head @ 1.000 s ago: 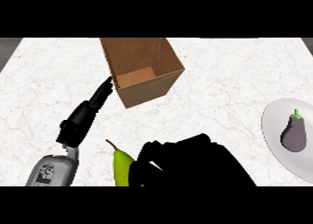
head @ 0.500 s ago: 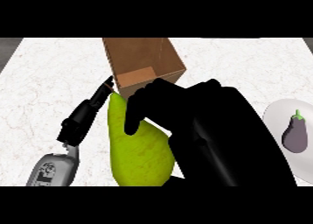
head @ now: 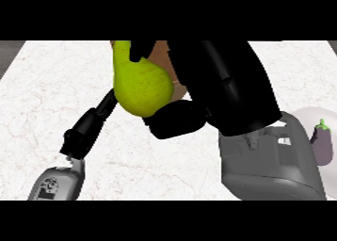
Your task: Pick the pear from the plate and place it in the cardboard box
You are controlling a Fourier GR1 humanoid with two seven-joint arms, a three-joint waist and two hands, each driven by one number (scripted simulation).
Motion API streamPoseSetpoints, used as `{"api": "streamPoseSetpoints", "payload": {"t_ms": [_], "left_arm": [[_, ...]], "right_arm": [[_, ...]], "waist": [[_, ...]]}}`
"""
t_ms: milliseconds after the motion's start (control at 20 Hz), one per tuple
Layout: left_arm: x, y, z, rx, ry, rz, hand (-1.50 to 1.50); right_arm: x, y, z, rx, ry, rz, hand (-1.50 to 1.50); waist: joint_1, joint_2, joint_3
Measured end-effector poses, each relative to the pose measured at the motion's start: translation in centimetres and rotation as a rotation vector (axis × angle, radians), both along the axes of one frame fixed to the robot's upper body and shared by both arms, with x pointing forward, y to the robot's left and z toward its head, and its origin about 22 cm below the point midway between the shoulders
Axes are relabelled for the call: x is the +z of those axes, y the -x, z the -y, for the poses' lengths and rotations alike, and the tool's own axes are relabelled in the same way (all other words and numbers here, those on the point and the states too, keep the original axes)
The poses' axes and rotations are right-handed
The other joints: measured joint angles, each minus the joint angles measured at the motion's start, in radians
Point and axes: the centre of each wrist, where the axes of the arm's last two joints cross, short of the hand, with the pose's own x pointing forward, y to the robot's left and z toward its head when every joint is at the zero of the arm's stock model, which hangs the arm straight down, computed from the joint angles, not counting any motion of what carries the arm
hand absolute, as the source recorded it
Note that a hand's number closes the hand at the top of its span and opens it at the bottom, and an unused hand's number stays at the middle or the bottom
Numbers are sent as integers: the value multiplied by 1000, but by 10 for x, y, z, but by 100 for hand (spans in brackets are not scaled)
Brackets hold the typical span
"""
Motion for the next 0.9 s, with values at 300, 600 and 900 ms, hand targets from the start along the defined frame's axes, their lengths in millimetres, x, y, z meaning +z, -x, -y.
{"api": "streamPoseSetpoints", "payload": {"t_ms": [300, 600, 900], "left_arm": [[3, -3, -4, -5, 2, 5, 0], [4, -4, -2, -6, -3, 10, 0], [-6, -2, 2, -10, -1, 4, 0]], "right_arm": [[1, -38, -16, -43, 14, 2, 150], [-27, -75, -31, -77, 84, 7, 150], [-64, -101, -47, -94, 147, -19, 150]], "waist": [[0, 1, 0], [5, 2, 0], [9, 3, 0]]}}
